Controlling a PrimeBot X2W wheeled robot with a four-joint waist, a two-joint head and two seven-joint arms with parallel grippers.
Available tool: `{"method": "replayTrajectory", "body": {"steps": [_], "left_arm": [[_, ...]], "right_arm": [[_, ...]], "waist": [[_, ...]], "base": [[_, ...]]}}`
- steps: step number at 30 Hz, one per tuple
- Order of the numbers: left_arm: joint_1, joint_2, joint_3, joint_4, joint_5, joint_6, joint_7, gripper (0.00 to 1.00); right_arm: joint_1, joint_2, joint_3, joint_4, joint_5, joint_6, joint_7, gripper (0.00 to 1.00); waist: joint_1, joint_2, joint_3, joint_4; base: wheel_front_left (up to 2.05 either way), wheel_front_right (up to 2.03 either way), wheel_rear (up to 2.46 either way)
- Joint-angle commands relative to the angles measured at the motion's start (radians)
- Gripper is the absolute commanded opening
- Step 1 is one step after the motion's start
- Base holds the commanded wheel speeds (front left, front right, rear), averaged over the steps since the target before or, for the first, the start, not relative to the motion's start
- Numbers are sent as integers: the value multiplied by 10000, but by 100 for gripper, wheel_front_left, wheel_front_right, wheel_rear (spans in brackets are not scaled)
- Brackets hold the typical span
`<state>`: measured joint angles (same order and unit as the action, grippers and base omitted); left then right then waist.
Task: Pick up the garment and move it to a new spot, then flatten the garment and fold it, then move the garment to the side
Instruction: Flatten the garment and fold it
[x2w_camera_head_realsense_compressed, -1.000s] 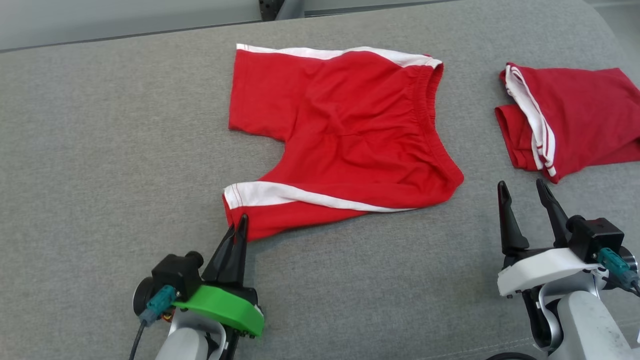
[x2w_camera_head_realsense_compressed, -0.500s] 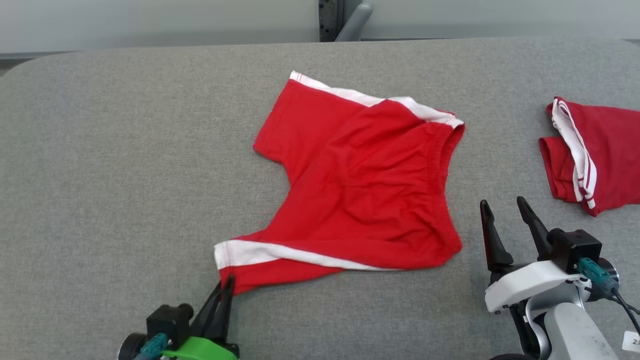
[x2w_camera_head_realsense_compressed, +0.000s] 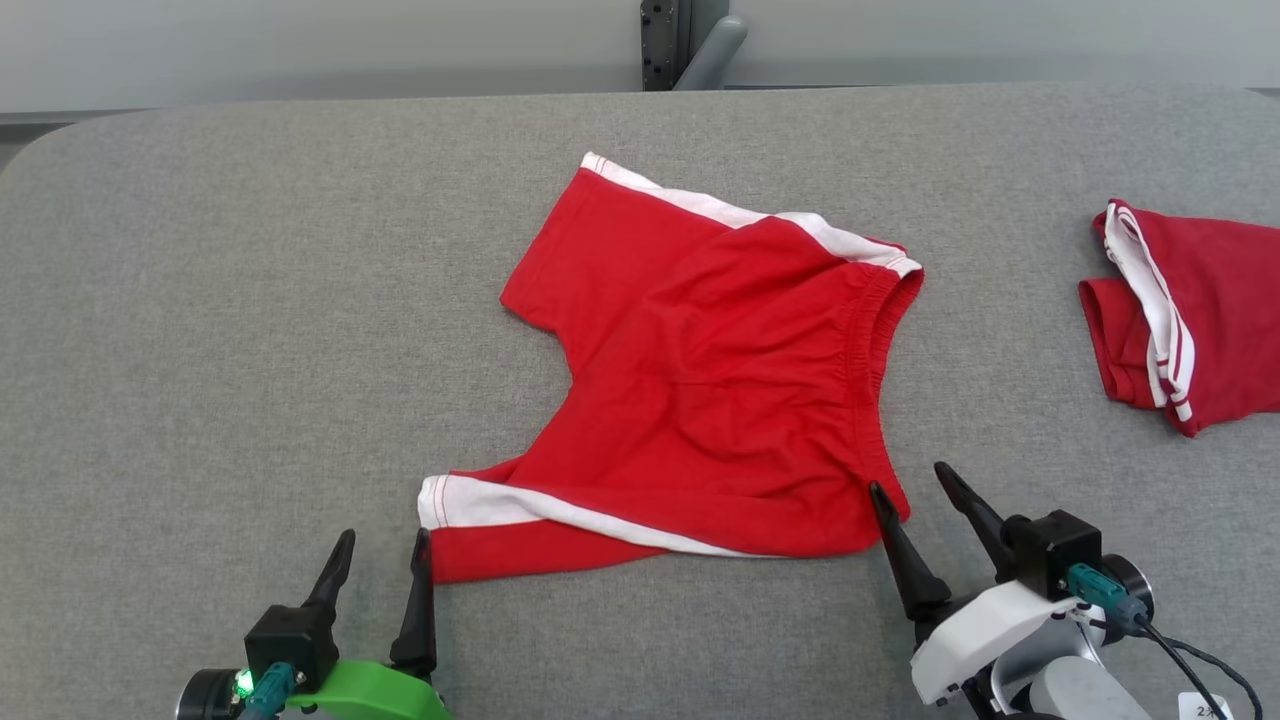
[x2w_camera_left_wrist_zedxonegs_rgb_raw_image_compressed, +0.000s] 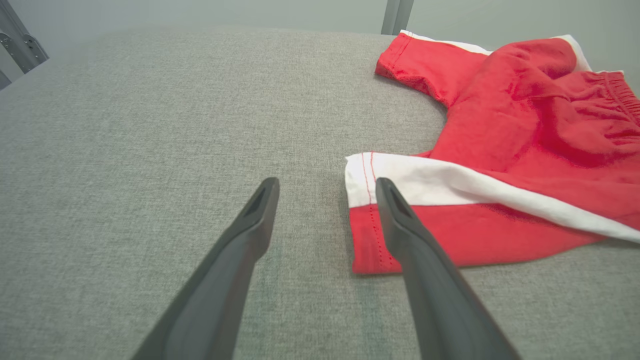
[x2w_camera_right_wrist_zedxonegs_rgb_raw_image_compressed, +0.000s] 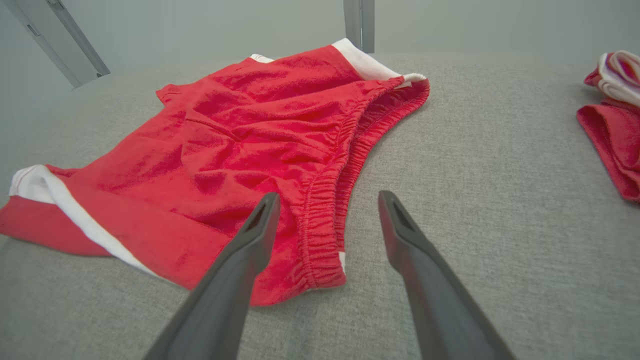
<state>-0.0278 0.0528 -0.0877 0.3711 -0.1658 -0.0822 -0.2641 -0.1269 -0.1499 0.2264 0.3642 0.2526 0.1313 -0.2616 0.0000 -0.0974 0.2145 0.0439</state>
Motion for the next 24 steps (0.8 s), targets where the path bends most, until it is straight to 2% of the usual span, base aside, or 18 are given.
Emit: {"method": "replayTrajectory", "body": {"steps": [1,6,21,22,23,24], "left_arm": [[108,-8,11,-64,61,-17,2,100],[108,-15,-316,-284,-360,49,2,100],[135,-12,-472,-572,-380,99,2,100],[151,-13,-499,-559,-394,96,2,100],[161,-13,-505,-557,-401,97,2,100],[172,-13,-512,-561,-402,96,2,100]], "right_arm": [[49,-120,131,59,124,-14,-18,100],[-191,-319,689,382,342,-13,-16,100],[-975,-477,1248,1515,766,-15,-16,100],[-1051,-530,1341,1702,821,-13,-16,88],[-1114,-565,1376,1766,869,-15,-16,61],[-1174,-606,1400,1806,899,-13,-16,39]], "waist": [[0,0,63,60],[0,0,125,207],[0,0,253,665],[0,0,240,709],[0,0,233,728],[0,0,224,746]], "base": [[0,0,0],[0,0,0],[0,0,0],[0,0,0],[0,0,0],[0,0,0]]}}
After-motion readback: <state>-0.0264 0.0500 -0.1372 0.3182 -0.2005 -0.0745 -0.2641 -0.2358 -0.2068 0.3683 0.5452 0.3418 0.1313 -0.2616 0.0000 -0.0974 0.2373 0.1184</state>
